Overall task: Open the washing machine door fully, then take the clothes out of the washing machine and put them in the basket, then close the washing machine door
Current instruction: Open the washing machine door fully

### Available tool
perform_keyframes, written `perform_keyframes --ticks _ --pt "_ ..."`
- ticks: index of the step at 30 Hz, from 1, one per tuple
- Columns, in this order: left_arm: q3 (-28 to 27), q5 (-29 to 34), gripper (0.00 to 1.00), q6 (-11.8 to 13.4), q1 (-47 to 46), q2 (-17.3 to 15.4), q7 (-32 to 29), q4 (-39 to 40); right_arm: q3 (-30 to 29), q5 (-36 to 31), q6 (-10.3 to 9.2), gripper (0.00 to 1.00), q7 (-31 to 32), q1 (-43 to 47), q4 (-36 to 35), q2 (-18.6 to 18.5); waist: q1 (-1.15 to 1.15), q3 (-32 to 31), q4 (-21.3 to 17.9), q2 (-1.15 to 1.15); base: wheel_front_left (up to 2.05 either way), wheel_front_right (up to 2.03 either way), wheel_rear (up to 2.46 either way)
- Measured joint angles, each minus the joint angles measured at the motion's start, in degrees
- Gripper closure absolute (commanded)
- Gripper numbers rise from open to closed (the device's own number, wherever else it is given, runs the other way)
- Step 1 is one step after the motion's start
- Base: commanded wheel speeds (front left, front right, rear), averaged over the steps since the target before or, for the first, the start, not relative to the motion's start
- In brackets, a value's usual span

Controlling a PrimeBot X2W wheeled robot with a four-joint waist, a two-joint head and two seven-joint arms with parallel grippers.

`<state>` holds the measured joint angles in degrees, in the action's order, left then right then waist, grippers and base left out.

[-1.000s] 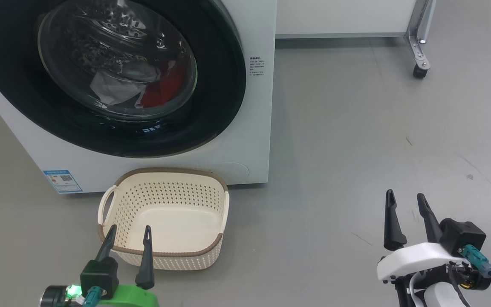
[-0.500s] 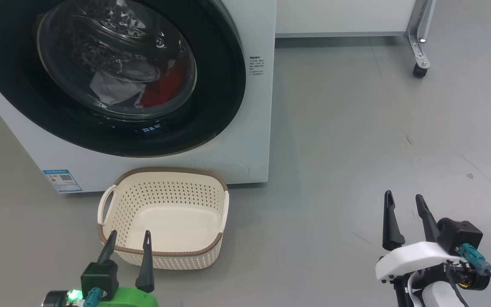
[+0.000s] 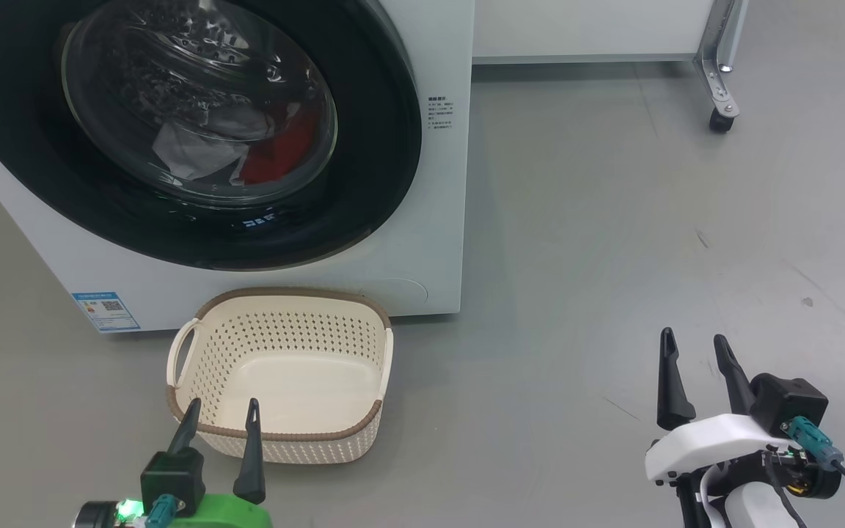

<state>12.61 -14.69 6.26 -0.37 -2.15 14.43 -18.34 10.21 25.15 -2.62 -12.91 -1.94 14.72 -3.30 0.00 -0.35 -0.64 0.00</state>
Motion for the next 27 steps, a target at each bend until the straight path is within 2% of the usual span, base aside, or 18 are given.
perform_keyframes --ticks 27 --pt "0.4 -0.9 0.00 0.1 -0.8 0.0 0.0 -0.7 0.4 0.0 0.00 0.00 0.0 -0.6 1.3 0.0 0.00 0.4 0.4 0.00 0.00 0.00 0.00"
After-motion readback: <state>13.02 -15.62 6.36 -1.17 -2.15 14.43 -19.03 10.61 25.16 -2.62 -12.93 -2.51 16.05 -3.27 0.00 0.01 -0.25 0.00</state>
